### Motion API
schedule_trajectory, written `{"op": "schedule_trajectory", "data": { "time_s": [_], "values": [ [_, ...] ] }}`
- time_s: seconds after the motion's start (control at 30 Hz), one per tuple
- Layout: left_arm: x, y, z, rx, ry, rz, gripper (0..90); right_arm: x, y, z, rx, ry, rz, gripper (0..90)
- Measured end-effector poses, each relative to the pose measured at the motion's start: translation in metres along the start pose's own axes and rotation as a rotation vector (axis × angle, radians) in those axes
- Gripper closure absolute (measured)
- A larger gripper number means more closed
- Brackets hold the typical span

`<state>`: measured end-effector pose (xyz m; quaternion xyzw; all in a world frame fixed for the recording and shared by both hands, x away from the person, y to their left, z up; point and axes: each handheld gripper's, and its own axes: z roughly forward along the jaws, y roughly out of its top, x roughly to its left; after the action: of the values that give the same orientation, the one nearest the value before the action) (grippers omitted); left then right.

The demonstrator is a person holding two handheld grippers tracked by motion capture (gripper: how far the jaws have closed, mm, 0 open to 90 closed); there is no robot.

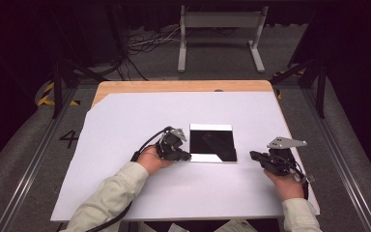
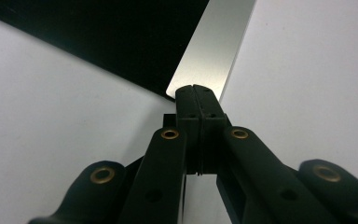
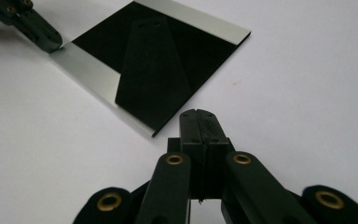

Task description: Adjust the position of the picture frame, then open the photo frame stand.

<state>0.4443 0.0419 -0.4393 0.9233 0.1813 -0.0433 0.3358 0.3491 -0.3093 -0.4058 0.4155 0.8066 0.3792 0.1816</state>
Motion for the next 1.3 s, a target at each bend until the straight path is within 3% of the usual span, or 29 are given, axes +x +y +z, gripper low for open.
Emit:
{"op": "schedule_trajectory", "data": {
  "time_s": [0.23, 0.63, 0.8, 1.0, 1.3],
  "values": [
    [-0.010, 0.003, 0.004, -0.009, 0.055, 0.037, 90.0, 0.001, -0.003, -0.004, 0.015, -0.020, -0.015, 90.0],
    [-0.011, -0.002, 0.002, -0.039, 0.049, 0.028, 89.9, 0.001, 0.000, -0.002, 0.011, -0.004, -0.022, 90.0],
    [-0.009, -0.008, -0.011, -0.057, 0.043, 0.037, 86.7, -0.002, 0.001, -0.005, 0.006, 0.009, -0.023, 90.0],
    [-0.010, -0.020, -0.030, -0.090, 0.044, 0.043, 82.3, -0.004, 0.004, -0.012, -0.003, 0.042, -0.063, 89.9],
    [-0.005, -0.039, -0.054, -0.141, 0.058, -0.030, 81.2, -0.006, 0.009, -0.008, 0.004, 0.073, -0.096, 89.1]
  ]
}}
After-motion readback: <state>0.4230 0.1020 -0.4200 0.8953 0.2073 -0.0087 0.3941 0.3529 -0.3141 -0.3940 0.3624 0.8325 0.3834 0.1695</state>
